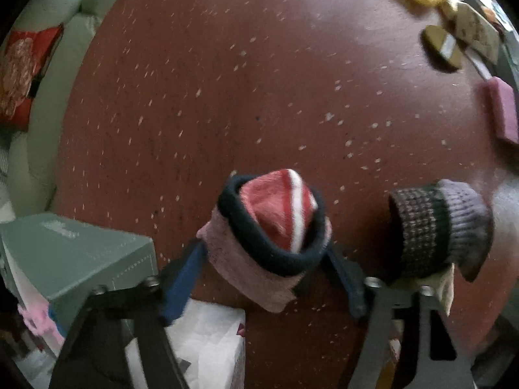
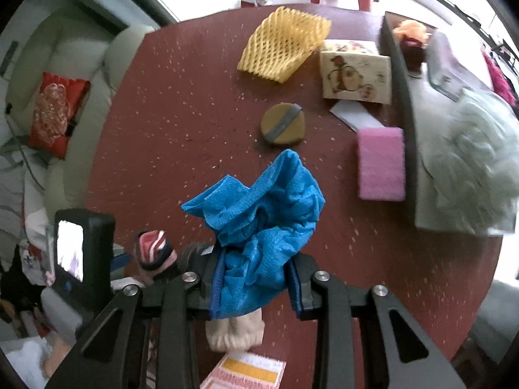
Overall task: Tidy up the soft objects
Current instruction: 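Grasp the pink-black sock with left tool while right grasps blue glove, then lift the sock and blue glove and carry them toward the white box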
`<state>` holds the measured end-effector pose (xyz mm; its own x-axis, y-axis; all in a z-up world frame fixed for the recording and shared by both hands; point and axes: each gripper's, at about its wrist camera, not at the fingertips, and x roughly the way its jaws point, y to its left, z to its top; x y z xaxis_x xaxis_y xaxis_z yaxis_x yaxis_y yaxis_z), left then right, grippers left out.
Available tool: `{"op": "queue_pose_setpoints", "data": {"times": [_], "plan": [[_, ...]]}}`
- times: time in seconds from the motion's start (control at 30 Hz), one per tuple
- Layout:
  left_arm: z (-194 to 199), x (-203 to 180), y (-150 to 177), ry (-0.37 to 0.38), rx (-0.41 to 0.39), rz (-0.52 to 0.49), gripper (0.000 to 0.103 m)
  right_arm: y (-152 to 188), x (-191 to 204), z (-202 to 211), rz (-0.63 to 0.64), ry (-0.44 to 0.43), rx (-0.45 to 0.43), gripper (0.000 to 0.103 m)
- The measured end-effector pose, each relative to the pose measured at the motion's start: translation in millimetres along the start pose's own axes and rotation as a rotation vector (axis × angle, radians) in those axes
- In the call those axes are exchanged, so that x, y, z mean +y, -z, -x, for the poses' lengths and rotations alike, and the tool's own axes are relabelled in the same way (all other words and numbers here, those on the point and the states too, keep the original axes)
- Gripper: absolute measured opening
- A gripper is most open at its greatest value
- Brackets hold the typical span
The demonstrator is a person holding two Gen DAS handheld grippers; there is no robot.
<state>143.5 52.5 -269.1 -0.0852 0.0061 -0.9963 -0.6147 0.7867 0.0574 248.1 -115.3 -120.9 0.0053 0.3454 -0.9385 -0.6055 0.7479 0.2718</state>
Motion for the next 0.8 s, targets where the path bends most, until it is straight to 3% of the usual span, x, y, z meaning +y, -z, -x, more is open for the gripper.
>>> {"op": "queue_pose_setpoints", "data": {"times": [0.07,0.13,0.47,0.63,0.8], "plan": [[2.8,-4.4,0.8,0.019,-0.018,-0.037,0.046,9.3,-2.1,14.4,-0.013,-0.007,-0.013,0.035],[7.1,-10.3,1.9,0.01,-0.042,-0.08,0.035,23.6,-7.3,23.2,-0.034,-0.012,-0.023,0.035],[37.5,-15.0,13.8,0.056,-0.105,-0.156,0.034,85.6,-32.9,40.1,-0.14,0.0,-0.021,0.035],[65.1,-28.4,47.3,0.066,-0.164,-0.269,0.034,110.1,-41.5,46.1,-0.198,0.026,-0.032,0.035],[79.2,-41.6,81.7,0.092,-0.164,-0.353,0.034,135.9,-49.3,59.6,-0.258,0.04,-0.043,0.035]]}}
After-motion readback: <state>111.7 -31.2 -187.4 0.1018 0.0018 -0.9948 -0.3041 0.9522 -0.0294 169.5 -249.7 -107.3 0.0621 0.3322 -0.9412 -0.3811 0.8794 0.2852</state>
